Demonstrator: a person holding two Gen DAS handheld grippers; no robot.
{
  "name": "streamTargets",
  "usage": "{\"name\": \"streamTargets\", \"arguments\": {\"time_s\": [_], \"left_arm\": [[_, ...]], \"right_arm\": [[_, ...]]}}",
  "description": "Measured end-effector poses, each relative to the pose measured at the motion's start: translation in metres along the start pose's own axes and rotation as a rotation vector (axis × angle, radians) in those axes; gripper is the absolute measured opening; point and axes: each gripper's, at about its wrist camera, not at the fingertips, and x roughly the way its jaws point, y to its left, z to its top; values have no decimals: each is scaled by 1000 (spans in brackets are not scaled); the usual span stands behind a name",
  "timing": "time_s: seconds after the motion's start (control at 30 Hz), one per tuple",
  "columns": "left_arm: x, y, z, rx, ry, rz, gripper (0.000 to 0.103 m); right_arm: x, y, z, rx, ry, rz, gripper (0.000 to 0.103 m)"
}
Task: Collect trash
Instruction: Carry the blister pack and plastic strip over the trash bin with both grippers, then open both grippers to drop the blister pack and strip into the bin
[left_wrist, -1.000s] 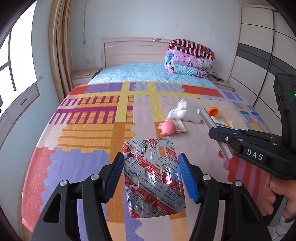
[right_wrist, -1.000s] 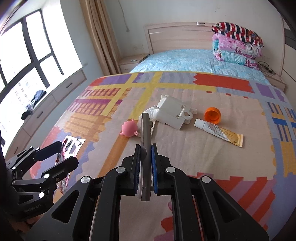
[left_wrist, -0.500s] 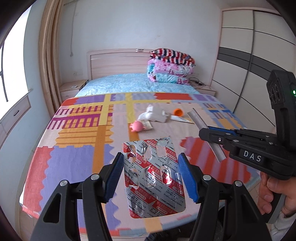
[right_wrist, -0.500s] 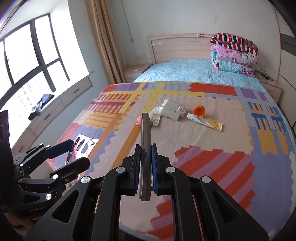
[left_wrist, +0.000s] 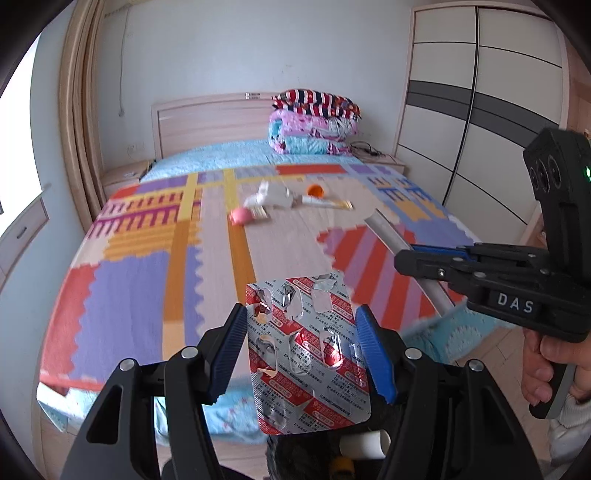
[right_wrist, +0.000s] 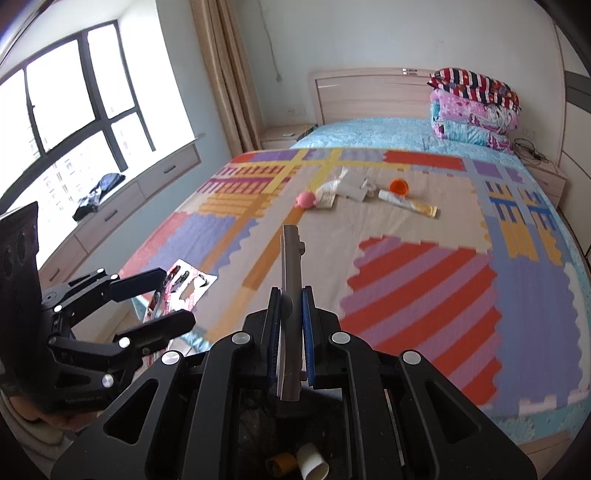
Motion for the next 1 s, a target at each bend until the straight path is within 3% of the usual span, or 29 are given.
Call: {"name": "streamTargets", "arguments": {"time_s": [0.23, 0.6, 0.73, 1.0], "left_arm": [[16, -12, -45, 7, 118, -118, 59], [71, -19, -117, -56, 344, -202, 59], [101, -17, -143, -118, 429, -201, 59], [121, -16, -161, -132, 511, -177, 59]], "right_arm": [[11, 8, -53, 34, 119, 29, 12], [68, 14, -124, 60, 359, 50, 12], [86, 4, -142, 83, 432, 17, 12], [105, -3, -166, 111, 528, 11, 12]]}}
